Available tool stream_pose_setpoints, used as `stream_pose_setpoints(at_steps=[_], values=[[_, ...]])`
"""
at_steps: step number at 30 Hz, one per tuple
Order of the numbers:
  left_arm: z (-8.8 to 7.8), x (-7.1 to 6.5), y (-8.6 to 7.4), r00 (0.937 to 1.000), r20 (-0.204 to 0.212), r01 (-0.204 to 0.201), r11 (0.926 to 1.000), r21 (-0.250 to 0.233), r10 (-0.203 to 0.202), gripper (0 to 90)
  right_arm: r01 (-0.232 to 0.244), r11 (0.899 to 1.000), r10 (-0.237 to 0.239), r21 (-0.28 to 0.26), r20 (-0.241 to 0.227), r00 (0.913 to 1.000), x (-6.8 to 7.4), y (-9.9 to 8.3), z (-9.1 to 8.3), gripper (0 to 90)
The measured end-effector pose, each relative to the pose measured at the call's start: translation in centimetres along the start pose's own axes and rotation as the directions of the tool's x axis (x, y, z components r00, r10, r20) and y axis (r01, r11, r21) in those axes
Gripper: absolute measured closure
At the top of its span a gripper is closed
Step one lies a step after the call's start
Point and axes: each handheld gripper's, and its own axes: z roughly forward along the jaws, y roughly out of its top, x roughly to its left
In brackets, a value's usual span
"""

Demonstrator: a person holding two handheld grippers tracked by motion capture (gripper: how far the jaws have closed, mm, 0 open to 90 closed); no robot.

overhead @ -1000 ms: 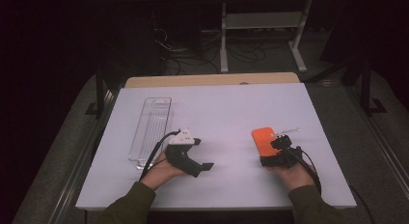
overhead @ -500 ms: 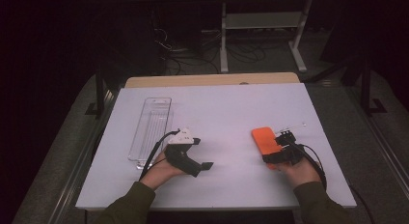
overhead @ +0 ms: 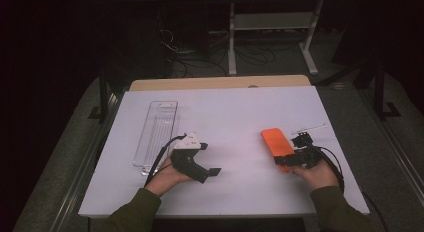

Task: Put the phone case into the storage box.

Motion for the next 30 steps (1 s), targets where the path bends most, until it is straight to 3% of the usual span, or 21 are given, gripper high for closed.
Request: stream_pose_setpoints(at_steps=[4, 12, 16, 20, 25, 30], values=[[0.0, 0.0, 0.0, 1.0, -0.001, 0.001, 1.0, -0.002, -0.001, 0.0, 0.017, 1.0, -0.017, -0.011, -0.009, 0.9998, -0.2, 0.1, -0.2, 15.4], [-0.1, 0.0, 0.0, 1.0, 0.001, 0.008, 0.9999, -0.006, -0.008, 0.0, 0.105, 0.993, -0.107, -0.056, -0.028, 0.9939, -0.6, 0.5, -1.0, 15.3], [-0.1, 0.0, 0.0, 1.0, 0.002, 0.008, 0.9999, -0.006, -0.008, 0.0, 0.118, 0.991, -0.12, -0.056, -0.031, 0.9923, -0.7, 0.6, -1.2, 15.3], [-0.1, 0.1, 0.0, 0.9999, 0.003, 0.012, 0.9999, -0.007, -0.012, 0.0, 0.161, 0.984, -0.165, -0.077, -0.043, 0.9854, -0.9, 0.9, -1.4, 15.3], [-0.2, 0.1, 0.0, 0.9999, 0.001, 0.015, 0.9998, -0.01, -0.015, 0.0, 0.198, 0.978, -0.2, -0.062, -0.025, 0.9796, -0.7, 1.2, -1.8, 15.3], [-0.2, 0.1, 0.0, 0.9999, 0.0, 0.013, 0.9999, -0.009, -0.013, 0.0, 0.231, 0.971, -0.234, -0.06, -0.046, 0.9711, -0.5, 1.6, -2.0, 15.3]])
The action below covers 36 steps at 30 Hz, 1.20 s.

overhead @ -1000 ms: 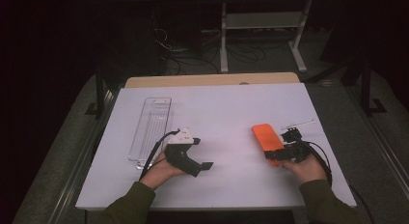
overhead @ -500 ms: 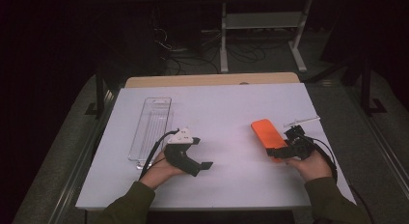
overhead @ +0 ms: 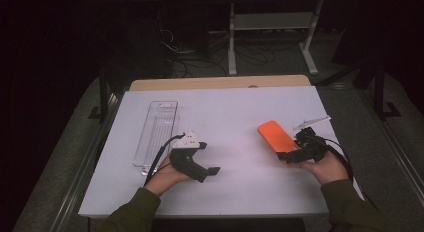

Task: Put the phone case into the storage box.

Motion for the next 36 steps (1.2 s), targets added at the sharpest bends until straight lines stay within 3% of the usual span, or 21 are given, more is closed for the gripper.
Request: stream_pose_setpoints(at_steps=[5, 8, 15, 21, 24, 25, 28, 31, 33, 34, 36], values=[[-0.1, 0.1, 0.1, 1.0, 0.004, -0.001, 1.0, 0.003, 0.001, 0.0, 0.03, 1.0, -0.03, -0.008, -0.018, 0.9994, -0.1, 0.8, -0.3, 15.3], [-0.2, 0.0, 0.1, 0.9998, 0.003, 0.02, 0.9997, -0.011, -0.02, 0.0, 0.065, 0.998, -0.066, -0.019, -0.036, 0.9972, -0.4, 1.4, -0.4, 15.3], [-0.4, 0.3, 0.3, 1.0, -0.004, 0.005, 0.9999, -0.016, -0.005, 0.0, 0.122, 0.992, -0.124, -0.032, -0.072, 0.9897, -0.7, 2.5, -0.5, 15.2], [-0.7, 0.4, 0.7, 0.9999, -0.012, 0.002, 1.0, 0.003, -0.002, 0.0, 0.175, 0.984, -0.177, -0.025, -0.114, 0.9777, -0.7, 3.6, -0.3, 15.2], [-0.9, 0.4, 1.1, 0.9999, -0.008, -0.007, 0.9998, 0.018, 0.007, 0.0, 0.201, 0.979, -0.203, -0.027, -0.114, 0.9725, -0.7, 3.6, -0.3, 15.2], [-1.0, 0.3, 1.3, 1.0, -0.001, -0.008, 0.9996, 0.025, 0.008, 0.0, 0.221, 0.975, -0.223, -0.031, -0.121, 0.9672, -0.7, 3.5, -0.4, 15.1], [-1.1, 0.3, 1.6, 0.9998, 0.003, -0.018, 0.9993, 0.032, 0.018, 0.0, 0.227, 0.973, -0.23, -0.041, -0.124, 0.9652, -0.6, 3.4, -0.6, 15.1], [-1.3, 0.4, 2.0, 0.9997, 0.013, -0.022, 0.9991, 0.036, 0.022, 0.0, 0.262, 0.964, -0.267, -0.054, -0.128, 0.9553, -0.5, 3.3, -0.8, 15.0], [-1.4, 0.4, 2.3, 0.9986, 0.024, -0.047, 0.9977, 0.049, 0.046, 0.0, 0.258, 0.965, -0.263, -0.053, -0.132, 0.9557, -0.3, 3.2, -0.8, 15.0], [-1.5, 0.4, 2.4, 0.998, 0.03, -0.057, 0.997, 0.053, 0.055, 0.0, 0.281, 0.958, -0.285, -0.049, -0.137, 0.9487, -0.1, 3.2, -0.7, 15.1], [-1.5, 0.4, 2.6, 0.9966, 0.044, -0.073, 0.9954, 0.063, 0.07, 0.0, 0.287, 0.957, -0.291, -0.046, -0.141, 0.9462, 0.0, 3.2, -0.7, 15.1]])
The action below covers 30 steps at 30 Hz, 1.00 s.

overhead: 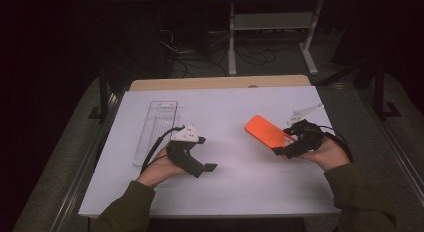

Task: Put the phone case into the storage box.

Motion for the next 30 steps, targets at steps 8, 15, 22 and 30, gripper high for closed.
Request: stream_pose_setpoints(at_steps=[8, 15, 22, 30], values=[[0.0, 0.4, 1.2, 0.9984, 0.041, -0.04, 0.9985, 0.036, 0.039, 0.0, 0.043, 0.999, -0.043, 0.009, -0.027, 0.9987, 0.6, 0.8, 0.3, 15.0], [-0.1, 1.3, 2.3, 0.9972, 0.051, -0.056, 0.9983, 0.02, 0.055, 0.0, 0.068, 0.998, -0.067, 0.016, -0.043, 0.9968, 1.0, 2.1, 0.5, 15.0], [0.2, 2.2, 2.8, 0.9959, 0.074, -0.053, 0.9985, 0.013, 0.052, 0.0, 0.097, 0.995, -0.096, 0.022, -0.058, 0.9937, 1.0, 3.0, 1.3, 15.0], [0.8, 2.9, 2.4, 0.9953, 0.071, -0.068, 0.9964, 0.05, 0.065, 0.0, 0.155, 0.986, -0.153, 0.054, -0.051, 0.987, 1.1, 3.4, 2.7, 15.0]])
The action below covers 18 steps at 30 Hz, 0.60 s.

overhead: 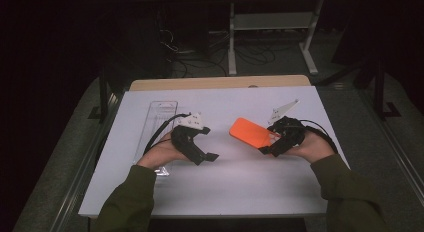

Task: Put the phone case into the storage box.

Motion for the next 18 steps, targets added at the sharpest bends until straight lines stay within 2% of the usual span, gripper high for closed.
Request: stream_pose_setpoints(at_steps=[3, 5, 6, 7, 8, 10, 18], values=[[0.0, 0.2, -0.1, 1.0, -0.001, -0.008, 0.9999, 0.009, 0.008, 0.0, 0.039, 0.999, -0.039, 0.02, 0.004, 0.9992, 0.3, -0.1, 0.3, 15.0], [-0.1, 0.2, -0.1, 0.9999, -0.001, -0.012, 0.9999, 0.011, 0.012, 0.0, 0.043, 0.999, -0.043, 0.023, -0.003, 0.9991, 0.5, -0.1, 0.4, 15.0], [0.0, 0.1, -0.1, 1.0, -0.003, -0.002, 1.0, 0.004, 0.002, 0.0, 0.055, 0.998, -0.055, 0.026, -0.004, 0.9985, 0.6, -0.1, 0.5, 15.0], [0.0, 0.0, -0.1, 1.0, -0.003, -0.004, 1.0, 0.005, 0.004, 0.0, 0.068, 0.997, -0.068, 0.034, -0.005, 0.9977, 0.8, -0.1, 0.6, 15.0], [-0.1, 0.0, -0.1, 0.9998, -0.002, -0.019, 0.9997, 0.015, 0.019, 0.0, 0.101, 0.994, -0.1, 0.042, -0.016, 0.9949, 1.2, -0.1, 1.0, 15.0], [-0.1, -0.2, 0.0, 0.9997, 0.012, -0.022, 0.9997, 0.007, 0.022, 0.0, 0.122, 0.991, -0.122, 0.05, -0.019, 0.9924, 1.6, -0.1, 1.2, 15.0], [0.1, -0.7, 0.1, 0.9984, 0.037, -0.043, 0.999, 0.013, 0.043, 0.0, 0.163, 0.985, -0.159, 0.049, -0.071, 0.9847, 2.8, 0.4, 1.8, 15.1]])
